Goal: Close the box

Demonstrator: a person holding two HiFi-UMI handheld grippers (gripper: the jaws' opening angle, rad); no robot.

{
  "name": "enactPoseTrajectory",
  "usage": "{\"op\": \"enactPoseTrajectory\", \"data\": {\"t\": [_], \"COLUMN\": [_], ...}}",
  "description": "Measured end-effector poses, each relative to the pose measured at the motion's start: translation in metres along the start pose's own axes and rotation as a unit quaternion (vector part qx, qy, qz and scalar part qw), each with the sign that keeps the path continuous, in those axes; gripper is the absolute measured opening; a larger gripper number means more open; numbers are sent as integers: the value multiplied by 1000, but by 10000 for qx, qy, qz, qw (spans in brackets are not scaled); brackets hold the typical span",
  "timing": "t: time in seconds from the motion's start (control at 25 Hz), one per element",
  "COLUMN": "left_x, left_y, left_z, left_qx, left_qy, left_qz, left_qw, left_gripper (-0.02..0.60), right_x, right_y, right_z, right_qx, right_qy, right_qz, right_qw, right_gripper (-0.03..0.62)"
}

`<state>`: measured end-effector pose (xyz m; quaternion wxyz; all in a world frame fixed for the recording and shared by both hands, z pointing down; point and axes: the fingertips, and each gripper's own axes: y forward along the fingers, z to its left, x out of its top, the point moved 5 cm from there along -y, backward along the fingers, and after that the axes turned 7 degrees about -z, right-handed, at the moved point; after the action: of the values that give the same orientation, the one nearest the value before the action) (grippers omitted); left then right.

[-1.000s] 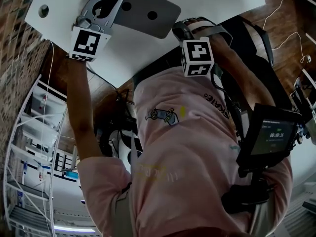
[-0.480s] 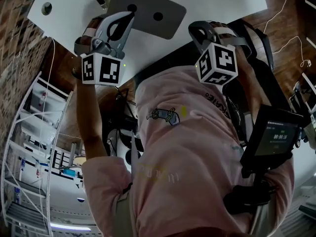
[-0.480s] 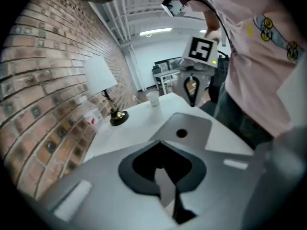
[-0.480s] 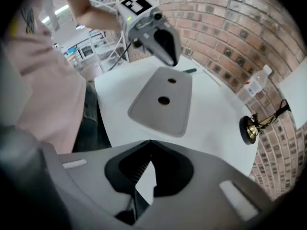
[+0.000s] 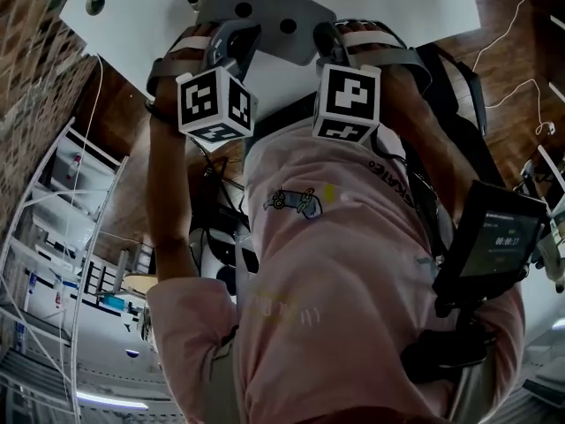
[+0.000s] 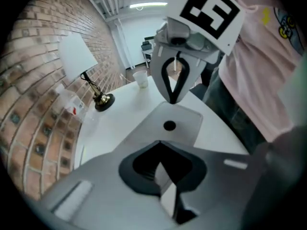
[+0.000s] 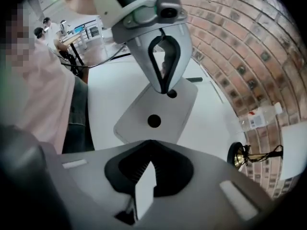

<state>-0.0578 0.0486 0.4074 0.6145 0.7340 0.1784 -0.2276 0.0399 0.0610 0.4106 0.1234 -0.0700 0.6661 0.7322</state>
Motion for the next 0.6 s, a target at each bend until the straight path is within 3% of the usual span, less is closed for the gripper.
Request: {"op": "enactPoseTrajectory", "data": {"t": [0.12,0.28,0.36,0.52,0.6], "left_x": [-10,-27,-37,-40,-41], "left_y": [7,-5,-3,0,3], "left_z": [-3,10,16,27,24], "left_qx": [-217,433,449,687,747], "left_qy": [-256,-204,-424,-637,-474], "left_qz": [35,636,882,977,1022], "left_qw": [9994,9968,9942,9908,9908], "left_gripper": [2,3,1,2,2], "right_x": [-1,9,12,8,7], "right_y": [10,2,14,8,16], "right_z": [-12,-31,-36,-49,-48], "right_qx": [137,-123,-15,-303,-214], "right_qy": [-44,-182,-260,-306,-294], "right_qz": [124,138,63,-145,-206], "right_qw": [9998,9997,9996,9990,9991], "right_gripper": [2,2,1,2,3]}}
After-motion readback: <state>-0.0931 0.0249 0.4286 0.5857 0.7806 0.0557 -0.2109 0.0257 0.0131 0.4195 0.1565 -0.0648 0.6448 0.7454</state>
